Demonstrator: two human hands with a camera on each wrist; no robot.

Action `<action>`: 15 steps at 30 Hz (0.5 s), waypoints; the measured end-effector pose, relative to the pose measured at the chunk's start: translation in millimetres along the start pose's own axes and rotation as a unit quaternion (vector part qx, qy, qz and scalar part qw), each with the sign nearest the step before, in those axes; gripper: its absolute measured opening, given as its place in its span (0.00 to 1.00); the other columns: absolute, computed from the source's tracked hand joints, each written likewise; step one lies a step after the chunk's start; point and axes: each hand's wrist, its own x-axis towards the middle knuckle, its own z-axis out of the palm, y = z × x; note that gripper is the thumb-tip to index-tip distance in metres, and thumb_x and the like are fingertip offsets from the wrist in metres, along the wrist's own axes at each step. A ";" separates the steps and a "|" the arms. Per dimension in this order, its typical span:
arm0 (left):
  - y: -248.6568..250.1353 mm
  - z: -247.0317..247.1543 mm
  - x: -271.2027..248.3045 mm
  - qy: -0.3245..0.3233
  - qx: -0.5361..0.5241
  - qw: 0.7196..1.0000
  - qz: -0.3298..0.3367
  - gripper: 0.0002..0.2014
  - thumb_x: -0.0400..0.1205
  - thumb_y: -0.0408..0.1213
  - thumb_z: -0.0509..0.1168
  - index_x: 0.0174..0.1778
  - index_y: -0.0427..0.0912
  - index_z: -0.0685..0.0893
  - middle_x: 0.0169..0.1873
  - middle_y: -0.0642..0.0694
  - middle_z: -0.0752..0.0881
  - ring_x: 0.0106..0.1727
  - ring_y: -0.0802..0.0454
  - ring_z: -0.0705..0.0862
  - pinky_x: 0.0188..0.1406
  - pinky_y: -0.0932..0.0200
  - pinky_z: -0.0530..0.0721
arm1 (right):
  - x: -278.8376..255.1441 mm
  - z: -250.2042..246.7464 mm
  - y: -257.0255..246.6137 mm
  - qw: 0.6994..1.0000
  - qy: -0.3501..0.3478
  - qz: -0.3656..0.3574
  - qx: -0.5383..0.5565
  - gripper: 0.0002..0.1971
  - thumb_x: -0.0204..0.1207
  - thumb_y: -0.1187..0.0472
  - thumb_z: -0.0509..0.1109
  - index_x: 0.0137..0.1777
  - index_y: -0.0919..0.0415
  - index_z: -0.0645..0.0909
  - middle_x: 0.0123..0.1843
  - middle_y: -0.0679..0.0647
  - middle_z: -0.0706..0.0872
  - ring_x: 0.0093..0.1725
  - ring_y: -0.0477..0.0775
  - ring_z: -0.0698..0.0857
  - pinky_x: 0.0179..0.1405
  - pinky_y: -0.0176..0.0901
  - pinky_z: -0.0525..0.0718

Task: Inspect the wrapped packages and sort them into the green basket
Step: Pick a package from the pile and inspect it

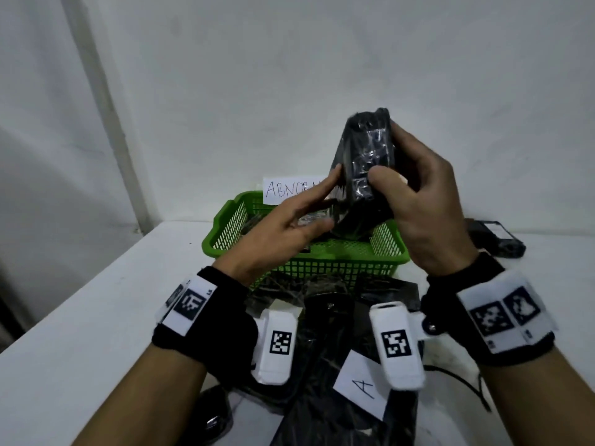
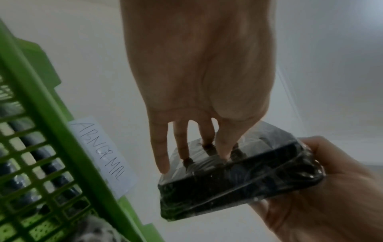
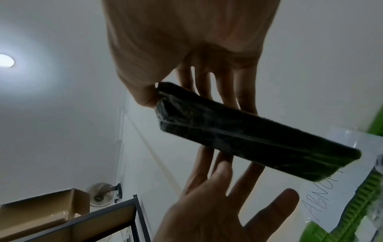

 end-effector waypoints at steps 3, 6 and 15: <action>5.6 1.9 0.4 0.042 -0.115 0.992 -0.036 0.23 0.90 0.41 0.58 0.82 0.60 0.70 0.82 0.61 0.69 0.79 0.52 0.75 0.70 0.44 0.83 | -2.9 2.8 5.5 1.000 -0.009 -0.007 -0.003 0.36 0.74 0.68 0.67 0.84 0.56 0.68 0.73 0.53 0.85 0.72 0.51 0.85 0.56 0.41 0.89; 17.1 3.7 0.6 0.067 -0.197 0.976 -0.070 0.20 0.89 0.55 0.52 0.78 0.60 0.74 0.79 0.60 0.73 0.68 0.41 0.86 0.60 0.36 0.87 | -5.5 -1.3 13.1 0.998 -0.057 0.000 0.002 0.42 0.73 0.70 0.68 0.87 0.47 0.61 0.78 0.51 0.80 0.73 0.56 0.84 0.63 0.52 0.88; 20.5 0.3 -0.1 0.118 -0.196 0.973 -0.003 0.25 0.82 0.46 0.67 0.76 0.51 0.72 0.74 0.52 0.78 0.69 0.49 0.84 0.51 0.42 0.90 | -1.2 1.4 5.3 0.993 -0.036 0.109 0.041 0.27 0.75 0.44 0.69 0.75 0.44 0.77 0.70 0.40 0.86 0.72 0.46 0.83 0.64 0.51 0.83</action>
